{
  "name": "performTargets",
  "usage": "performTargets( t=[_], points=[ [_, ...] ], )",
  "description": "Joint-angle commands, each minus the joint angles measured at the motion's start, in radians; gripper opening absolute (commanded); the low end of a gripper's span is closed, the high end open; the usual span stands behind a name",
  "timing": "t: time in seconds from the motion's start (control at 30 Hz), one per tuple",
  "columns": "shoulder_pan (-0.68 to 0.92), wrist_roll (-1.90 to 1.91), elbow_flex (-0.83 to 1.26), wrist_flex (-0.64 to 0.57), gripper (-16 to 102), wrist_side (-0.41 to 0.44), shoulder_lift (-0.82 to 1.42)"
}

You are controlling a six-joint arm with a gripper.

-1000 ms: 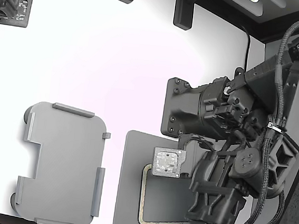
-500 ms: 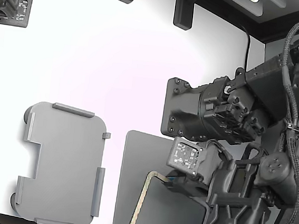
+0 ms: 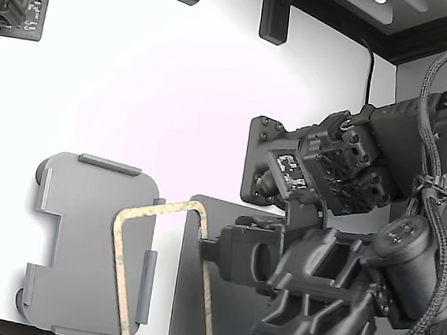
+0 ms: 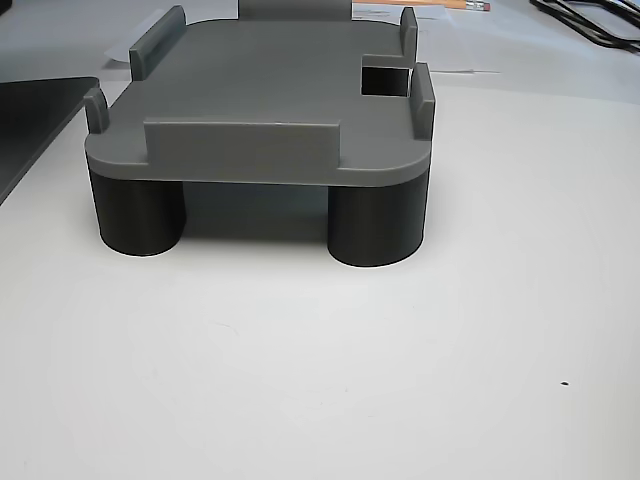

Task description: Move top rectangular frame to the holder.

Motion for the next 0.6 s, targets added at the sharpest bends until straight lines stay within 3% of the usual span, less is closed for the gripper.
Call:
performTargets(
  t=[0.0,0.57],
  points=[
    [-0.069,0.055,-0.164,0.009,-11,-0.005,-0.086],
    [-0.233,0.031,-0.212,-0.002,-11,-0.097,-0.222]
  ],
)
